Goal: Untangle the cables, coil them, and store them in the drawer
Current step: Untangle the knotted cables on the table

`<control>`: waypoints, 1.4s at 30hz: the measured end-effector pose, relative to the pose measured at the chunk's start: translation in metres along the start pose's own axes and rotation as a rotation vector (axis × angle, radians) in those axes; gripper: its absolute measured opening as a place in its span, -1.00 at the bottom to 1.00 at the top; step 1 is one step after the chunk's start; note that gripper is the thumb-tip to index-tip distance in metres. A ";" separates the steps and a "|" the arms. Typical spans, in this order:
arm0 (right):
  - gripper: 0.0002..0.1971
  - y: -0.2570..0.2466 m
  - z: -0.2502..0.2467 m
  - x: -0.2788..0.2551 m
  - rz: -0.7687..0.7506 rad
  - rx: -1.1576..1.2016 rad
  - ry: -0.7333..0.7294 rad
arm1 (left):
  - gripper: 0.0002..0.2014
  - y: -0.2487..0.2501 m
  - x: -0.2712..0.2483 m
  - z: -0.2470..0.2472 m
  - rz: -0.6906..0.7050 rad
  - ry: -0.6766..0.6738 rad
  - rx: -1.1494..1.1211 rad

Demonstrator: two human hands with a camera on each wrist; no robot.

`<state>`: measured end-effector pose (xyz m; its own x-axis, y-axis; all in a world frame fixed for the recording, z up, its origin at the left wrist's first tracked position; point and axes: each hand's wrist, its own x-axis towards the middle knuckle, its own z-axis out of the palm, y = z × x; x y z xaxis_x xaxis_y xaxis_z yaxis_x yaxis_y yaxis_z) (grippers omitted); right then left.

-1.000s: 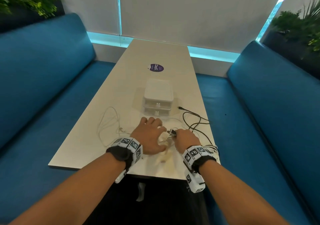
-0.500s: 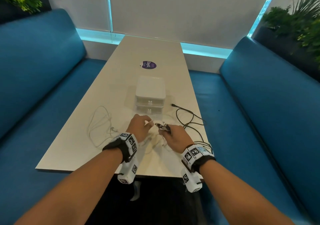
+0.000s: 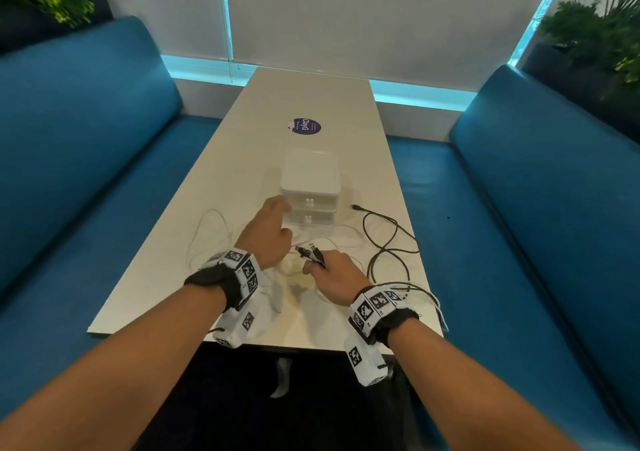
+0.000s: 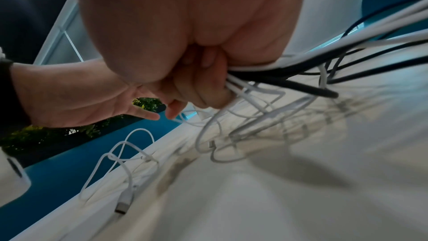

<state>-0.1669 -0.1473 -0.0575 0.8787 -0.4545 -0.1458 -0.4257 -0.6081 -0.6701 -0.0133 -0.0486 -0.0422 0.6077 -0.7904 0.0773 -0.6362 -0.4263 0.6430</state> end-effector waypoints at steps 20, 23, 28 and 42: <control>-0.70 0.003 0.016 0.008 0.079 0.025 0.073 | -0.84 -0.040 -0.039 -0.008 0.373 -0.328 0.802; -0.67 0.004 0.017 0.009 0.092 0.064 0.139 | -0.72 -0.035 -0.033 -0.008 0.265 -0.260 0.674; -0.57 0.000 0.015 0.009 0.101 0.112 0.260 | -0.59 -0.022 -0.029 0.006 0.213 -0.222 0.558; -0.63 0.014 -0.011 0.003 0.055 0.072 0.295 | -0.70 -0.007 -0.032 0.031 0.223 -0.264 0.227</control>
<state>-0.1721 -0.1646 -0.0589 0.7497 -0.6613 0.0269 -0.4453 -0.5341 -0.7187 -0.0431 -0.0338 -0.0734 0.3188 -0.9476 -0.0213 -0.8453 -0.2944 0.4458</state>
